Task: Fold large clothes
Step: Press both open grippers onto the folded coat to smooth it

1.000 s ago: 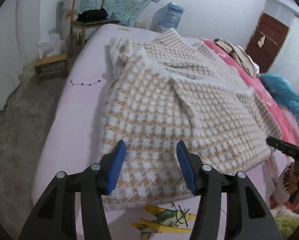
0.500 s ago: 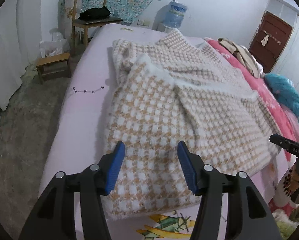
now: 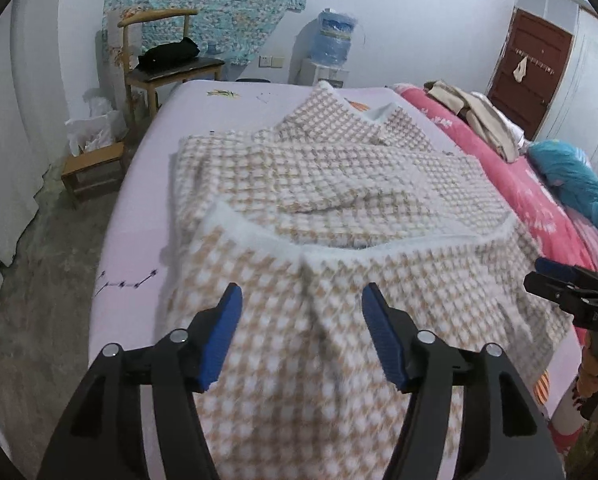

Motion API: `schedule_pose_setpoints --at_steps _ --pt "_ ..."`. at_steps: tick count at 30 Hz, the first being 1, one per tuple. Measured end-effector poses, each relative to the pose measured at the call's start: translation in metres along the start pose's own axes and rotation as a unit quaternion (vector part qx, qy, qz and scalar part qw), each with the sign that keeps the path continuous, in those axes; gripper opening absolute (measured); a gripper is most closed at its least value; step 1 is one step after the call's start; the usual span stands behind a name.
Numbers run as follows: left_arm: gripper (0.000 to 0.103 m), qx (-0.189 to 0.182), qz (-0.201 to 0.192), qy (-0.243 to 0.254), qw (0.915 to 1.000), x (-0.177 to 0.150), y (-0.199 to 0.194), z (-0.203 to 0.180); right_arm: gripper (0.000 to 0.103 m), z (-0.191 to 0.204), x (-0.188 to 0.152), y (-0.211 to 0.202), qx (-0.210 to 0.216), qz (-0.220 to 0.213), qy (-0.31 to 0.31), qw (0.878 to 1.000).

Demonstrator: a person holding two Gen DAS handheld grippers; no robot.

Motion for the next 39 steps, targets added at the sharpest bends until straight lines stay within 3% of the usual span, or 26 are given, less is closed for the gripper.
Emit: schedule_pose_setpoints --at_steps 6,10,23,39 --pt "0.070 0.037 0.043 0.004 0.9984 -0.003 0.035 -0.004 0.080 -0.001 0.006 0.034 -0.007 0.029 -0.007 1.000" --pt "0.075 0.039 0.045 -0.002 0.9982 -0.005 0.041 -0.003 0.082 -0.006 0.001 0.052 -0.009 0.050 -0.002 0.999" --pt "0.083 0.037 0.047 -0.005 0.9982 -0.006 0.044 -0.007 0.083 0.004 0.010 0.031 0.016 0.030 -0.002 0.999" --pt "0.089 0.042 0.052 0.000 0.9978 -0.005 0.048 -0.010 0.084 0.022 -0.002 0.035 0.024 0.053 -0.020 0.998"
Point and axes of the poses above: each gripper's, at about its wrist camera, not at the fingertips, and y roughly the way its jaws point, z to its left, x to its top, the point moved 3 cm from there along y, roughly the way its jaws point, and after that the axes turned 8 degrees about -y, right-handed, at the moved point
